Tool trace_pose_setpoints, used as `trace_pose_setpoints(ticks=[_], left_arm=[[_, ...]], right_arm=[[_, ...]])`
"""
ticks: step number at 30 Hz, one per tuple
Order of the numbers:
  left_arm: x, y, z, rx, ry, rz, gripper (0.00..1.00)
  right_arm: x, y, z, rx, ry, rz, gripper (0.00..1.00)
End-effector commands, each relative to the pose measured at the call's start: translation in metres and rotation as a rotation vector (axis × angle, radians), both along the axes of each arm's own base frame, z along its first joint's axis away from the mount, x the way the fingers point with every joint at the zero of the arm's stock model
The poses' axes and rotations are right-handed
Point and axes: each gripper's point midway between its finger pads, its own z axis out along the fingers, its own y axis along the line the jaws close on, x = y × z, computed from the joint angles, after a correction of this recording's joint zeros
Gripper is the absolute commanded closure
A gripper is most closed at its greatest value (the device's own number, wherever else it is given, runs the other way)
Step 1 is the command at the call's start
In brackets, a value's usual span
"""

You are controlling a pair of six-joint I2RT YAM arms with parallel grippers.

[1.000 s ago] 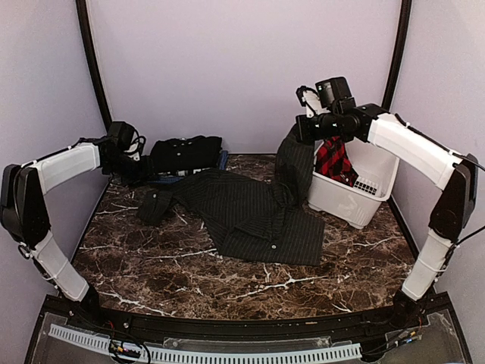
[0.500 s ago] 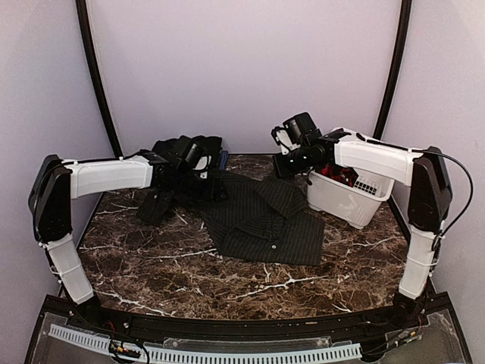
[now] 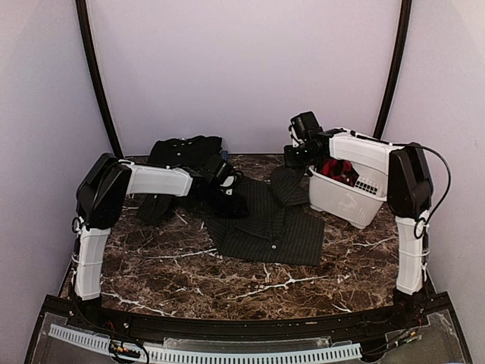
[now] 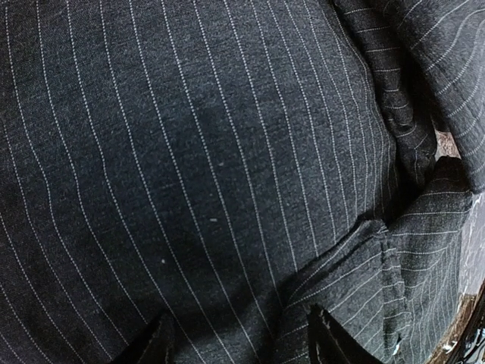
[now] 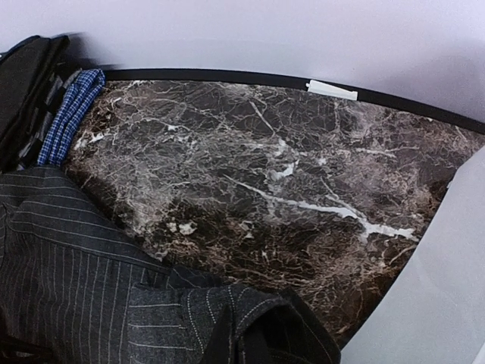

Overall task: Fold and stack the long sleeve shirts
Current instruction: Flatten out the crumpled shirt at the center of the board.

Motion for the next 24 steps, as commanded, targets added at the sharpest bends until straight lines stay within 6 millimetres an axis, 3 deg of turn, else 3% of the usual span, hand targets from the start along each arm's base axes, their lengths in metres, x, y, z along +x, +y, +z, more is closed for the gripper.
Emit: trace_pose_setpoints(ticks=[1,10,15,21,24], left_arm=[[-0.010,0.002,-0.005,0.030,0.034,-0.030,0.42],[-0.058,0.044,-0.028,0.123,0.146,-0.024,0.44],[-0.083,0.061,-0.025,0.123,0.170,-0.021,0.44],[-0.108,0.085,-0.028,0.148,0.192,-0.014,0.44],[-0.116,0.096,-0.022,0.163,0.185,-0.003,0.45]], right_arm=[[-0.009,-0.015,-0.006,-0.006,0.018,-0.034,1.00],[-0.072,-0.064,-0.015,-0.099,0.095,-0.080,1.00],[-0.100,-0.092,-0.011,-0.140,0.098,-0.132,1.00],[-0.112,-0.118,-0.008,-0.214,0.096,-0.203,1.00],[-0.109,-0.125,0.009,-0.231,0.064,-0.231,1.00]])
